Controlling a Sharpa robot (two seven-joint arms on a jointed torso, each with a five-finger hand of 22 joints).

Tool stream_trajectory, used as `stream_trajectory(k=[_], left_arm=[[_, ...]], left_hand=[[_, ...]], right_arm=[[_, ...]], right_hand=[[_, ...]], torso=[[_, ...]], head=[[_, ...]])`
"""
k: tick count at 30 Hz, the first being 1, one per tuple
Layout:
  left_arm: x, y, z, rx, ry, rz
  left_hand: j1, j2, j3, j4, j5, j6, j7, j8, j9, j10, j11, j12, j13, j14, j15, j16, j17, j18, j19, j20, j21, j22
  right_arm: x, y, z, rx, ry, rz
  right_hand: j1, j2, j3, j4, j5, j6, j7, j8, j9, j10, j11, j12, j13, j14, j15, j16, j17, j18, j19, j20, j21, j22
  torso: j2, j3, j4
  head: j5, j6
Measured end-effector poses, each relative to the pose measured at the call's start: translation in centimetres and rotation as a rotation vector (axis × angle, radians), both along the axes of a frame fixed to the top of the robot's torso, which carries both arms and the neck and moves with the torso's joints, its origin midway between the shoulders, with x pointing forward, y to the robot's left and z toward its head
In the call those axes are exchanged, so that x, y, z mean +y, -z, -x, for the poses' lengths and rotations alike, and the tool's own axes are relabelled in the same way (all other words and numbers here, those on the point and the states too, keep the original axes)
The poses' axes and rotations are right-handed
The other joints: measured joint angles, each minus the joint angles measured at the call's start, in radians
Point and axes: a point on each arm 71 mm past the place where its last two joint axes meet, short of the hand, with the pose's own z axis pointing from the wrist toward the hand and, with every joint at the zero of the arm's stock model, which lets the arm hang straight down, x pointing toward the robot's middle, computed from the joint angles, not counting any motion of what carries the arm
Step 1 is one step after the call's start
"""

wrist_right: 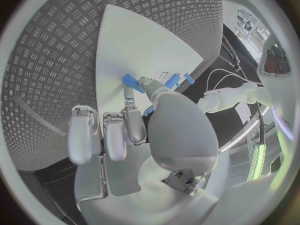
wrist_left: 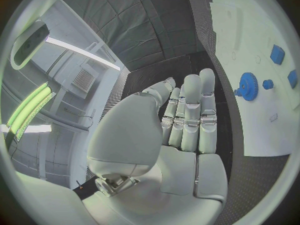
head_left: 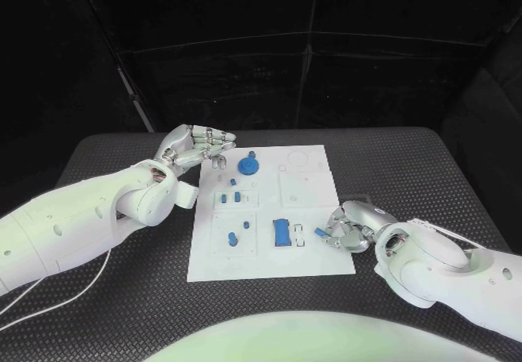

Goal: Assemble the parts on the task board

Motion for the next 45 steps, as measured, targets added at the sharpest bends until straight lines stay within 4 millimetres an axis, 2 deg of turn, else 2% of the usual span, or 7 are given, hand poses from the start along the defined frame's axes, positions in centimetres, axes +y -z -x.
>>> stream_trajectory(k=[3, 8, 14, 19, 25, 36, 45], left_arm=[[0.0, 0.0, 0.0, 0.001, 0.001, 0.000], [0.0, 0.0, 0.0, 0.002, 0.003, 0.000], [-0.1, 0.0, 0.0, 0.004, 0.006, 0.001], [-0.1, 0.0, 0.0, 0.005, 0.008, 0.002], [-0.3, 0.0, 0.0, 0.005, 0.012, 0.004], [-0.4, 0.0, 0.1, 0.008, 0.018, 0.005], [-0.5, 0.1, 0.1, 0.010, 0.022, 0.006]], left_hand=[[0.000, 0.000, 0.000, 0.000, 0.000, 0.000, 0.000, 0.000, 0.000, 0.000, 0.000, 0.000, 0.000, 0.000, 0.000, 0.000, 0.000, 0.000, 0.000, 0.000, 0.000, 0.000], [0.000, 0.000, 0.000, 0.000, 0.000, 0.000, 0.000, 0.000, 0.000, 0.000, 0.000, 0.000, 0.000, 0.000, 0.000, 0.000, 0.000, 0.000, 0.000, 0.000, 0.000, 0.000], [0.000, 0.000, 0.000, 0.000, 0.000, 0.000, 0.000, 0.000, 0.000, 0.000, 0.000, 0.000, 0.000, 0.000, 0.000, 0.000, 0.000, 0.000, 0.000, 0.000, 0.000, 0.000], [0.000, 0.000, 0.000, 0.000, 0.000, 0.000, 0.000, 0.000, 0.000, 0.000, 0.000, 0.000, 0.000, 0.000, 0.000, 0.000, 0.000, 0.000, 0.000, 0.000, 0.000, 0.000], [0.000, 0.000, 0.000, 0.000, 0.000, 0.000, 0.000, 0.000, 0.000, 0.000, 0.000, 0.000, 0.000, 0.000, 0.000, 0.000, 0.000, 0.000, 0.000, 0.000, 0.000, 0.000], [0.000, 0.000, 0.000, 0.000, 0.000, 0.000, 0.000, 0.000, 0.000, 0.000, 0.000, 0.000, 0.000, 0.000, 0.000, 0.000, 0.000, 0.000, 0.000, 0.000, 0.000, -0.001], [0.000, 0.000, 0.000, 0.000, 0.000, 0.000, 0.000, 0.000, 0.000, 0.000, 0.000, 0.000, 0.000, 0.000, 0.000, 0.000, 0.000, 0.000, 0.000, 0.000, 0.000, -0.001]], right_arm=[[0.2, -0.2, 0.2, 0.012, 0.021, -0.054], [0.6, -0.4, 0.2, 0.016, 0.050, -0.124], [1.0, -0.3, 0.2, 0.035, 0.071, -0.175], [1.6, 0.0, 0.0, 0.056, 0.077, -0.200], [2.5, 0.6, -0.4, 0.085, 0.078, -0.220], [3.3, 1.3, -0.8, 0.124, 0.076, -0.229], [3.4, 1.5, -0.9, 0.137, 0.074, -0.227]], right_hand=[[-0.010, -0.010, 0.006, 0.000, 0.015, 0.000, 0.000, 0.000, 0.003, 0.003, 0.001, 0.006, 0.000, 0.000, 0.000, 0.005, 0.000, -0.005, 0.000, 0.000, 0.004, 0.000], [-0.037, -0.008, 0.013, 0.007, 0.025, 0.002, -0.002, 0.000, 0.008, 0.007, 0.000, 0.012, 0.000, 0.000, 0.000, 0.005, 0.000, -0.005, 0.000, 0.000, 0.008, 0.000], [-0.054, -0.013, 0.007, 0.020, 0.029, 0.002, -0.002, 0.000, 0.011, 0.007, 0.000, 0.012, 0.000, 0.000, 0.000, 0.005, 0.000, -0.005, 0.000, 0.000, 0.008, 0.000], [-0.068, -0.015, 0.001, 0.027, 0.062, 0.003, -0.003, 0.000, 0.016, 0.007, 0.000, 0.012, 0.000, 0.000, 0.000, 0.008, 0.000, -0.005, 0.000, 0.000, 0.008, 0.000], [-0.077, -0.017, -0.003, 0.031, 0.064, 0.007, 0.000, 0.000, 0.019, 0.007, 0.000, 0.012, 0.000, 0.000, 0.000, 0.008, 0.000, -0.005, 0.000, 0.000, 0.008, 0.000], [-0.090, -0.016, -0.019, 0.034, 0.064, 0.016, -0.009, 0.000, 0.029, 0.011, -0.004, 0.012, 0.000, 0.000, 0.000, 0.008, 0.000, -0.005, 0.000, 0.000, 0.008, 0.000], [-0.154, -0.030, -0.097, 0.071, 0.070, 0.026, -0.010, 0.001, 0.043, 0.011, -0.004, 0.012, 0.000, 0.000, 0.000, 0.008, 0.000, -0.005, 0.000, 0.000, 0.008, 0.000]], torso=[[0.000, -0.0004, 0.0000], [0.000, -0.0004, 0.0000], [0.000, -0.0004, 0.0003], [0.000, -0.0007, 0.0006], [0.001, -0.0008, 0.0012], [0.001, -0.0009, 0.0006], [0.000, -0.0005, -0.0009]], head=[[0.000, 0.004], [0.001, 0.006], [0.007, 0.000], [0.009, -0.003], [0.008, -0.005], [0.012, -0.008], [0.014, -0.010]])
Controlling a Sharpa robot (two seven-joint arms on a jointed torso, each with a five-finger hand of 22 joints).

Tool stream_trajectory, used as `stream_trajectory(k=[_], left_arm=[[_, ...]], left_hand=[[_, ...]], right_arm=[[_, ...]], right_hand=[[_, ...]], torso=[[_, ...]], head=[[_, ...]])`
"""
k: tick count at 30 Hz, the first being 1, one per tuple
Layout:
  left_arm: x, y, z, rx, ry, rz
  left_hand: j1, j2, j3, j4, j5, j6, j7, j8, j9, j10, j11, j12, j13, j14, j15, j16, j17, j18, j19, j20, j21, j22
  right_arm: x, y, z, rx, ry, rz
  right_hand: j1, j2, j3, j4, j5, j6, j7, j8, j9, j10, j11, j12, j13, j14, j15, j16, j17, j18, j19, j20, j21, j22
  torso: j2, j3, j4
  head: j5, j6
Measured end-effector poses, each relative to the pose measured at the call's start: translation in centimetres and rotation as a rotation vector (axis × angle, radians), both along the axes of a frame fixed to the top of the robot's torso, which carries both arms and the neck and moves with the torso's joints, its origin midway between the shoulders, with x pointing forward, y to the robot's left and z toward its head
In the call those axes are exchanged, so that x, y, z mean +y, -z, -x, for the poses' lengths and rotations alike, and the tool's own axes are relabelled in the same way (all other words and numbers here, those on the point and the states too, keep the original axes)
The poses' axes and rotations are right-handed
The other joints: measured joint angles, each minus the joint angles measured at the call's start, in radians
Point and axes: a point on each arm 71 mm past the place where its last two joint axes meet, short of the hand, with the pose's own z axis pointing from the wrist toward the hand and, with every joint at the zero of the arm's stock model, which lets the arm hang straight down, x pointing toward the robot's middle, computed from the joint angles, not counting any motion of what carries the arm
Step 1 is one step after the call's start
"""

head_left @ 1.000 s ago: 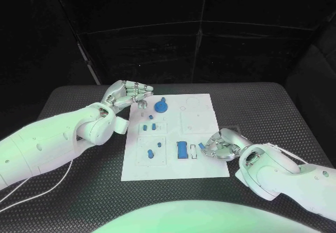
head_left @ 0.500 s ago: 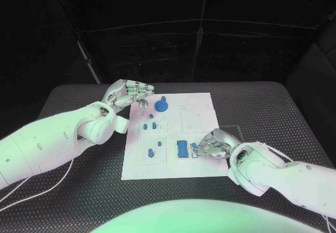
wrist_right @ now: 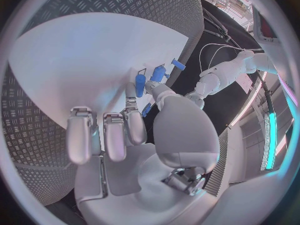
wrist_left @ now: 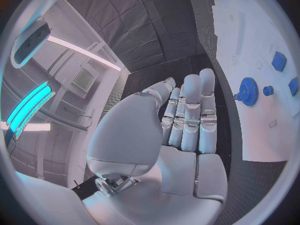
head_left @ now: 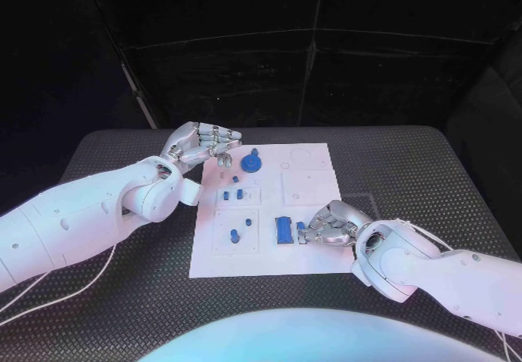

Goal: Assemble the parts on the task board

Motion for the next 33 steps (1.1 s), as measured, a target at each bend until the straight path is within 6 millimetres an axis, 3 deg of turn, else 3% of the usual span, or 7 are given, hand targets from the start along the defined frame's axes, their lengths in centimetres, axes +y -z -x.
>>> stream_trajectory(k=[3, 5, 7, 12, 22, 28, 33], left_arm=[[-0.03, 0.01, 0.00, 0.001, 0.001, 0.000], [-0.02, 0.01, -0.01, 0.001, 0.001, 0.000], [-0.02, 0.02, -0.01, 0.001, 0.002, 0.000], [-0.03, 0.02, -0.01, 0.002, 0.002, 0.000], [-0.11, 0.02, -0.01, 0.003, 0.005, 0.002], [-0.06, 0.05, -0.03, 0.004, 0.004, 0.001], [-0.05, 0.12, -0.02, 0.006, 0.003, 0.001]], left_hand=[[0.000, 0.000, 0.000, 0.000, 0.000, 0.000, 0.000, 0.000, 0.000, 0.000, 0.000, 0.000, 0.000, 0.000, 0.000, 0.000, 0.000, 0.000, 0.000, 0.000, 0.000, 0.000], [0.000, 0.000, 0.000, 0.000, 0.000, 0.000, 0.000, 0.000, 0.000, 0.000, 0.000, 0.000, 0.000, 0.000, 0.000, 0.000, 0.000, 0.000, 0.000, 0.000, 0.000, 0.000], [0.000, 0.000, 0.000, 0.000, 0.000, 0.000, 0.000, 0.000, 0.000, 0.000, 0.000, 0.000, 0.000, 0.000, 0.000, 0.000, 0.000, 0.000, 0.000, 0.000, 0.000, 0.000], [0.000, 0.000, 0.000, 0.000, 0.000, 0.000, 0.000, 0.000, 0.000, 0.000, 0.000, 0.000, 0.000, 0.000, 0.000, 0.000, 0.000, 0.000, 0.000, 0.000, 0.000, 0.000], [0.000, 0.000, 0.000, 0.000, 0.000, -0.004, -0.004, 0.000, 0.000, 0.000, 0.000, 0.000, 0.000, -0.004, 0.004, -0.004, 0.000, 0.000, 0.000, 0.000, 0.000, -0.001], [0.000, 0.000, 0.000, 0.000, 0.000, -0.004, -0.004, 0.000, 0.000, 0.000, 0.000, 0.000, 0.000, -0.004, 0.004, -0.004, 0.000, 0.000, 0.000, 0.000, 0.000, -0.001], [0.000, 0.000, 0.000, 0.000, 0.000, -0.004, -0.004, 0.000, 0.000, 0.000, 0.000, 0.000, 0.000, -0.004, 0.004, -0.004, 0.000, 0.000, 0.000, 0.000, 0.000, -0.001]], right_arm=[[0.03, 0.02, 0.01, 0.002, -0.002, 0.000], [0.04, 0.02, 0.01, 0.003, -0.002, 0.000], [0.06, 0.03, 0.00, 0.003, -0.003, -0.001], [0.08, 0.04, 0.00, 0.002, -0.004, -0.003], [-0.02, -0.12, 0.00, -0.012, -0.007, -0.013], [0.02, -0.20, 0.00, -0.020, -0.014, -0.020], [-0.25, -0.22, -0.04, -0.030, -0.017, -0.024]], right_hand=[[-0.020, -0.006, -0.036, 0.015, -0.021, 0.011, -0.003, 0.006, 0.006, 0.000, 0.000, 0.000, 0.000, 0.000, 0.000, 0.000, 0.000, 0.000, 0.000, 0.000, 0.000, 0.000], [-0.028, -0.005, -0.066, 0.027, -0.072, 0.011, -0.003, 0.011, 0.011, 0.002, -0.002, 0.000, 0.000, -0.001, -0.001, 0.000, 0.000, 0.000, 0.000, 0.000, 0.000, 0.000], [-0.032, -0.001, -0.106, 0.042, -0.151, 0.011, -0.003, 0.011, 0.017, 0.004, -0.004, 0.000, 0.000, -0.002, -0.006, 0.000, 0.000, 0.000, 0.004, -0.004, 0.000, 0.000], [-0.035, 0.007, -0.175, 0.076, -0.246, 0.012, -0.003, 0.011, 0.027, 0.004, -0.004, 0.000, 0.000, 0.000, -0.007, 0.000, 0.000, 0.000, 0.000, -0.007, 0.000, 0.001], [-0.011, 0.040, -0.226, 0.101, -0.256, 0.012, -0.003, 0.017, 0.039, 0.004, -0.004, 0.004, 0.000, 0.000, -0.007, 0.000, 0.000, 0.000, 0.000, -0.007, 0.000, 0.001], [0.068, 0.057, -0.238, 0.064, -0.239, 0.012, -0.003, 0.022, 0.047, 0.003, -0.004, 0.004, 0.000, 0.000, -0.007, 0.000, 0.000, 0.000, 0.000, -0.007, 0.000, 0.001], [0.118, 0.068, -0.245, 0.027, -0.285, 0.000, -0.004, 0.022, 0.050, 0.003, -0.004, 0.004, 0.000, 0.000, -0.007, 0.000, 0.000, 0.000, 0.000, -0.007, 0.000, 0.001]], torso=[[0.000, 0.0002, -0.0002], [0.000, 0.0004, -0.0005], [0.000, 0.0007, -0.0006], [0.000, 0.0007, -0.0006], [0.000, 0.0007, 0.0003], [0.000, 0.0007, 0.0003], [-0.001, 0.0008, 0.0003]], head=[[0.000, 0.000], [0.000, 0.000], [0.000, 0.000], [0.000, -0.001], [-0.001, -0.003], [-0.001, -0.003], [-0.001, 0.000]])
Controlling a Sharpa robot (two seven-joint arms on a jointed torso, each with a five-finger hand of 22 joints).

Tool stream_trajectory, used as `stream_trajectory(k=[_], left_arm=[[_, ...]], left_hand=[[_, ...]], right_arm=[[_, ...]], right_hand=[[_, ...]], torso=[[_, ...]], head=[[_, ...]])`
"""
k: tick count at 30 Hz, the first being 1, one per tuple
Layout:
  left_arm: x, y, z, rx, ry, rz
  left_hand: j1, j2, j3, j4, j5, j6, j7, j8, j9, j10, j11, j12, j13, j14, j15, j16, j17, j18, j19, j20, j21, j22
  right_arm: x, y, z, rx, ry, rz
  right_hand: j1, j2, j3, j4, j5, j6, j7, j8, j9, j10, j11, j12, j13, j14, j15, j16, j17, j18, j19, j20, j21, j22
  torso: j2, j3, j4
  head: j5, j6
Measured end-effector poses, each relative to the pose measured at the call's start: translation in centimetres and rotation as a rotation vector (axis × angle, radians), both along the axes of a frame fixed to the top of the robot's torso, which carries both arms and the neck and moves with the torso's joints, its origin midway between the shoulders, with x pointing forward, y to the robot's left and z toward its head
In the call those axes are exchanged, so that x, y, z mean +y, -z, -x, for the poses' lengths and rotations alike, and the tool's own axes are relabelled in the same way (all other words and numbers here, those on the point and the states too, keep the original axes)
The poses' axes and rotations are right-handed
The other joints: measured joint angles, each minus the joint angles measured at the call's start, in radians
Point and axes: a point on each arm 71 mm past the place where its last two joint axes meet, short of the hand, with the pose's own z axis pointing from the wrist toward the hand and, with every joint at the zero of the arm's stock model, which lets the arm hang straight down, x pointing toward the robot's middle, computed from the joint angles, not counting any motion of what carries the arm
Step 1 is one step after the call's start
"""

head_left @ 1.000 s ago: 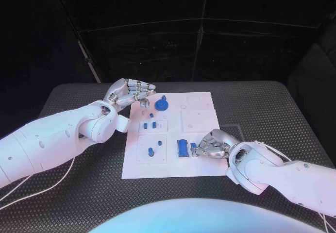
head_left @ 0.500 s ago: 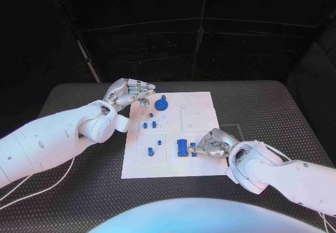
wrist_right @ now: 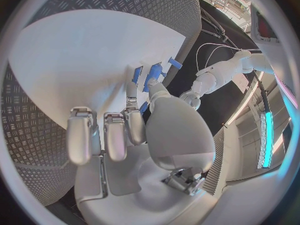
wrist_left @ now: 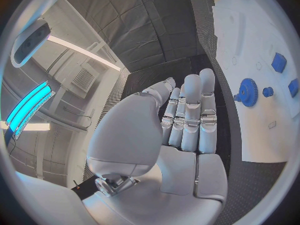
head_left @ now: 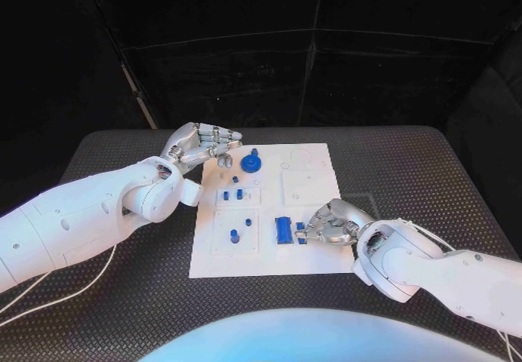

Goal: Assemble the parts on the task board

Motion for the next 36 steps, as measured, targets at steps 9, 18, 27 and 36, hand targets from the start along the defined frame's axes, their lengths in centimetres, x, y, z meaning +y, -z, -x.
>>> stream_trajectory(k=[9, 18, 27, 36], left_arm=[[0.4, 0.3, -0.1, 0.009, -0.014, 0.002], [1.8, 0.9, -0.5, 0.062, -0.075, 0.076], [3.2, 1.7, -1.6, 0.086, -0.170, 0.151], [2.6, 2.1, -2.4, 0.086, -0.223, 0.182]], left_hand=[[-0.001, -0.001, -0.001, 0.001, 0.000, 0.000, 0.000, 0.000, 0.000, 0.000, 0.000, 0.000, 0.000, 0.000, 0.000, 0.000, 0.000, 0.000, 0.000, 0.000, 0.000, -0.001], [-0.049, -0.015, -0.046, 0.032, 0.000, 0.006, -0.013, 0.024, 0.005, 0.001, -0.008, 0.023, 0.004, -0.030, -0.004, -0.014, -0.006, 0.004, -0.018, 0.004, -0.024, -0.020], [-0.049, -0.004, -0.093, 0.063, 0.000, -0.001, -0.029, -0.006, -0.003, 0.031, -0.004, -0.053, -0.014, -0.185, 0.037, -0.378, -0.160, 0.018, -0.209, 0.042, -0.210, -0.184], [-0.017, 0.028, -0.165, 0.067, 0.000, -0.029, -0.025, -0.059, -0.004, 0.000, 0.047, -0.171, -0.014, -0.309, 0.110, -0.722, -0.322, 0.019, -0.522, 0.154, -0.256, -0.525]], right_arm=[[-2.2, 0.2, -1.1, 0.011, 0.036, -0.174], [-5.4, -1.6, -7.5, -0.037, 0.191, -0.470], [-4.5, -2.5, -12.3, -0.088, 0.260, -0.707], [-3.7, -2.0, -14.4, -0.116, 0.270, -0.787]], right_hand=[[0.063, 0.031, -0.027, -0.038, 0.042, -0.121, 0.053, -0.076, -0.028, -0.091, 0.042, -0.163, -0.061, 0.001, 0.027, -0.082, 0.000, 0.018, -0.032, 0.031, -0.102, -0.097], [0.119, 0.069, -0.049, -0.084, 0.011, -0.127, 0.067, -0.108, -0.052, -0.382, 0.065, -0.609, -0.439, -0.110, 0.058, -0.444, -0.401, 0.127, -0.308, 0.055, -0.540, -0.678], [0.167, 0.107, -0.067, -0.102, -0.034, -0.154, 0.097, -0.175, -0.116, -0.544, 0.119, -0.884, -0.738, -0.453, 0.138, -0.929, -0.778, 0.126, -0.527, 0.122, -0.887, -0.905], [0.186, 0.137, -0.110, -0.152, -0.040, -0.088, 0.117, -0.311, -0.215, -0.461, 0.157, -1.121, -1.161, -0.428, 0.204, -1.349, -1.128, 0.125, -0.508, 0.205, -1.182, -1.100]], torso=[[-0.006, -0.0013, 0.0013], [-0.023, -0.0085, 0.0050], [-0.042, -0.0101, 0.0046], [-0.054, -0.0100, 0.0106]], head=[[-0.005, 0.023], [-0.024, 0.102], [-0.035, 0.170], [-0.029, 0.200]])
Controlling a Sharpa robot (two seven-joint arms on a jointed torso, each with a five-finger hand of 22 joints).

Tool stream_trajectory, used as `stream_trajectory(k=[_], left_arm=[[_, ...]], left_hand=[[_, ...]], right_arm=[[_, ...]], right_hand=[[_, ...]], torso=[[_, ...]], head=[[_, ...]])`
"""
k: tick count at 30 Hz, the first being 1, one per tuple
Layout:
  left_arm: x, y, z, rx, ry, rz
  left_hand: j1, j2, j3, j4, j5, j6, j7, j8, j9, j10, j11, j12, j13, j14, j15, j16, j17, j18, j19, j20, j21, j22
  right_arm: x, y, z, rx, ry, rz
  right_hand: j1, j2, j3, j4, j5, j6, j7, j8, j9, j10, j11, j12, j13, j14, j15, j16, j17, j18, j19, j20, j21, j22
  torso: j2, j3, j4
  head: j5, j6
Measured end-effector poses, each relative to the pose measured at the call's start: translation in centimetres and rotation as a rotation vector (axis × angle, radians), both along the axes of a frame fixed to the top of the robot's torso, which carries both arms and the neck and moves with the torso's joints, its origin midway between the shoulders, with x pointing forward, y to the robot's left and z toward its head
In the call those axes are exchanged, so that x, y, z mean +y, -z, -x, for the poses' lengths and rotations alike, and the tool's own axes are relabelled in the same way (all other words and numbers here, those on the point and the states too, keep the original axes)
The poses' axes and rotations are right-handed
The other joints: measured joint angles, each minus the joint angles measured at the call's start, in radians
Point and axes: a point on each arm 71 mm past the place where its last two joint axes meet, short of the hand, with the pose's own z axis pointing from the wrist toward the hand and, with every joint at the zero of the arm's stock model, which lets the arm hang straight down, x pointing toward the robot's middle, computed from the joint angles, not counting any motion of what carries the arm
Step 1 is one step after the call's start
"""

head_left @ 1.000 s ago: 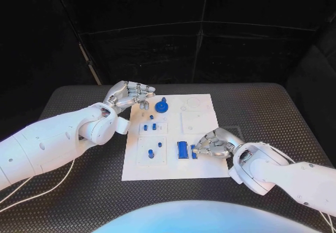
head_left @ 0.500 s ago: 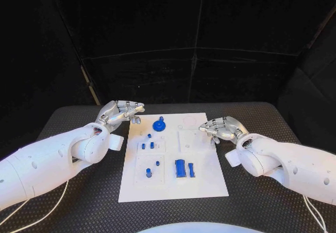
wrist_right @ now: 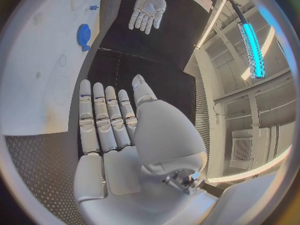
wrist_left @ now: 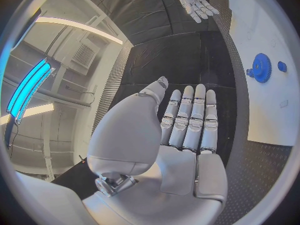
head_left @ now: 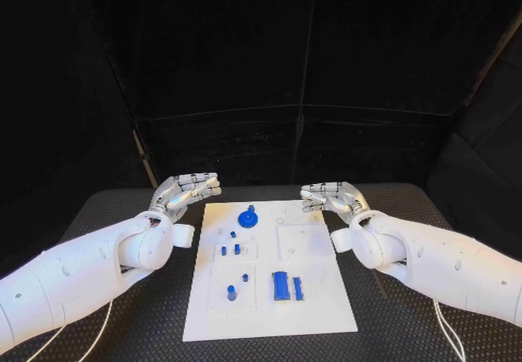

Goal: Assemble the parts on the task board

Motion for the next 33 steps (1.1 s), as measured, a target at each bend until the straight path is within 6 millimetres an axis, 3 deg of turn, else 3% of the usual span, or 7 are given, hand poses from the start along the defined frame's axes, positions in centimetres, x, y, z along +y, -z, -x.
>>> stream_trajectory(k=[2, 10, 15, 18, 24, 27, 33], left_arm=[[-0.1, 0.0, 0.0, 0.001, -0.004, 0.001], [-0.8, 0.2, 0.5, 0.012, 0.008, -0.007], [-2.5, -0.5, 1.4, 0.009, 0.017, -0.017], [-3.7, -0.9, 2.2, 0.009, 0.011, -0.031], [-5.6, -1.5, 3.8, 0.012, -0.032, -0.065], [-6.0, -1.8, 4.3, 0.012, -0.066, -0.085], [-6.0, -2.0, 4.7, 0.014, -0.126, -0.113]], left_hand=[[-0.022, 0.013, -0.014, -0.004, -0.001, -0.024, -0.003, -0.007, -0.005, -0.028, 0.003, -0.008, -0.005, -0.010, 0.002, -0.025, -0.017, 0.000, -0.017, -0.003, -0.003, -0.045], [-0.384, 0.049, -0.060, -0.052, -0.039, -0.278, -0.044, -0.051, -0.048, -0.305, -0.041, -0.050, -0.048, -0.253, -0.036, -0.068, -0.066, -0.027, -0.198, -0.075, -0.042, -0.194], [-0.569, 0.057, -0.084, -0.091, -0.079, -0.408, -0.066, -0.058, -0.058, -0.446, -0.063, -0.057, -0.058, -0.378, -0.078, -0.094, -0.090, -0.056, -0.291, -0.112, -0.053, -0.269], [-0.672, 0.060, -0.113, -0.108, -0.105, -0.480, -0.100, -0.063, -0.061, -0.525, -0.095, -0.062, -0.061, -0.447, -0.104, -0.127, -0.106, -0.058, -0.342, -0.133, -0.054, -0.310], [-0.826, 0.062, -0.154, -0.121, -0.127, -0.589, -0.138, -0.063, -0.064, -0.644, -0.136, -0.062, -0.063, -0.552, -0.125, -0.160, -0.160, -0.075, -0.419, -0.164, -0.058, -0.372], [-0.893, 0.063, -0.161, -0.123, -0.131, -0.636, -0.148, -0.066, -0.064, -0.694, -0.147, -0.062, -0.063, -0.596, -0.131, -0.166, -0.175, -0.102, -0.453, -0.178, -0.058, -0.399], [-1.004, 0.063, -0.170, -0.127, -0.135, -0.714, -0.156, -0.067, -0.065, -0.779, -0.156, -0.065, -0.064, -0.672, -0.136, -0.173, -0.189, -0.143, -0.511, -0.232, -0.058, -0.444]], right_arm=[[0.0, 0.1, -0.1, -0.002, 0.001, -0.004], [0.5, -0.2, 0.6, 0.003, -0.011, -0.006], [1.9, -1.7, 1.7, -0.019, -0.014, -0.033], [2.7, -2.7, 2.6, -0.032, 0.003, -0.056], [3.3, -3.8, 3.9, -0.046, 0.071, -0.085], [3.2, -4.0, 4.2, -0.048, 0.108, -0.090], [3.0, -4.1, 4.2, -0.051, 0.156, -0.093]], right_hand=[[-0.022, 0.012, 0.002, -0.009, 0.000, -0.011, -0.002, -0.008, -0.008, -0.010, -0.002, -0.011, -0.022, -0.007, -0.003, -0.020, -0.019, 0.000, -0.006, -0.007, -0.020, -0.014], [-0.386, -0.032, 0.050, -0.013, -0.044, -0.267, -0.045, -0.052, -0.067, -0.274, -0.037, -0.068, -0.070, -0.281, -0.054, -0.065, -0.063, -0.025, -0.259, -0.064, -0.093, -0.067], [-0.565, -0.042, 0.085, -0.013, -0.065, -0.395, -0.068, -0.059, -0.094, -0.405, -0.085, -0.096, -0.111, -0.416, -0.088, -0.087, -0.084, -0.040, -0.384, -0.092, -0.129, -0.092], [-0.670, -0.046, 0.094, -0.013, -0.100, -0.470, -0.093, -0.064, -0.103, -0.481, -0.107, -0.112, -0.126, -0.496, -0.100, -0.121, -0.118, -0.056, -0.457, -0.110, -0.150, -0.107], [-0.825, -0.049, 0.103, -0.013, -0.138, -0.580, -0.139, -0.064, -0.111, -0.593, -0.123, -0.153, -0.138, -0.613, -0.110, -0.159, -0.156, -0.071, -0.564, -0.145, -0.181, -0.160], [-0.893, -0.050, 0.103, -0.013, -0.143, -0.628, -0.151, -0.064, -0.112, -0.643, -0.127, -0.181, -0.141, -0.664, -0.113, -0.166, -0.166, -0.072, -0.611, -0.176, -0.194, -0.180], [-1.003, -0.050, 0.108, -0.013, -0.153, -0.707, -0.162, -0.067, -0.114, -0.724, -0.132, -0.203, -0.144, -0.748, -0.114, -0.174, -0.174, -0.134, -0.688, -0.207, -0.250, -0.198]], torso=[[-0.001, 0.0001, 0.0000], [-0.014, 0.0031, 0.0012], [-0.040, 0.0091, 0.0033], [-0.051, 0.0117, 0.0041], [-0.060, 0.0134, 0.0048], [-0.061, 0.0136, 0.0050], [-0.062, 0.0138, 0.0050]], head=[[0.001, 0.001], [0.007, 0.016], [0.018, 0.035], [0.021, 0.041], [0.022, 0.043], [0.023, 0.043], [0.023, 0.043]])
